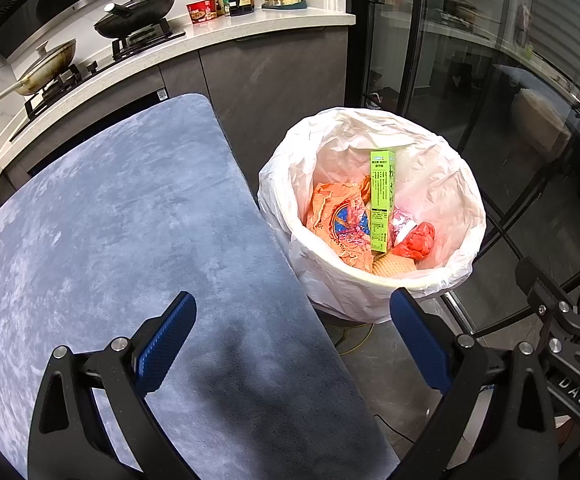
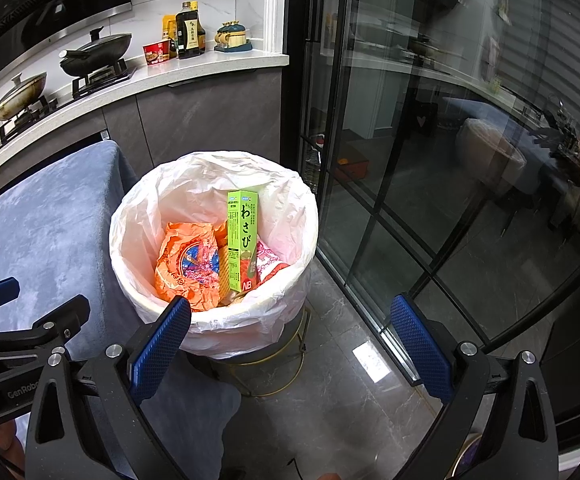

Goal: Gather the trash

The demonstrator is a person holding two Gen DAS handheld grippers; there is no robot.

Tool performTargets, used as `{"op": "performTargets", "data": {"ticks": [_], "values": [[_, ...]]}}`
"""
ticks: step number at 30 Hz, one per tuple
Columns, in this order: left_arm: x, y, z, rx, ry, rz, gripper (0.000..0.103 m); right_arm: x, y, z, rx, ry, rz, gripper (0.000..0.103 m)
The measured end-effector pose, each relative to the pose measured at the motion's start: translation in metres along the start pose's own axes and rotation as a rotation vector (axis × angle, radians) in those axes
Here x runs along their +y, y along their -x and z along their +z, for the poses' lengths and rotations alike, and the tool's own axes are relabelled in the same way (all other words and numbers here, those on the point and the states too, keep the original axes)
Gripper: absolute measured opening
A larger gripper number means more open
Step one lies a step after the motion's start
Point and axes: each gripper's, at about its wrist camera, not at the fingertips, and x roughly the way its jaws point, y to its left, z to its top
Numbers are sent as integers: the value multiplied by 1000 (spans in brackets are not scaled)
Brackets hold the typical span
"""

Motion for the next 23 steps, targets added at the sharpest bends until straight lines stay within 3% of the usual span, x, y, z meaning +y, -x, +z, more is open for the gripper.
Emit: {"op": "performTargets", "data": {"ticks": [23], "values": [[2, -3, -1, 5, 4, -12, 93, -2, 0, -5, 4, -16, -9, 96]]}}
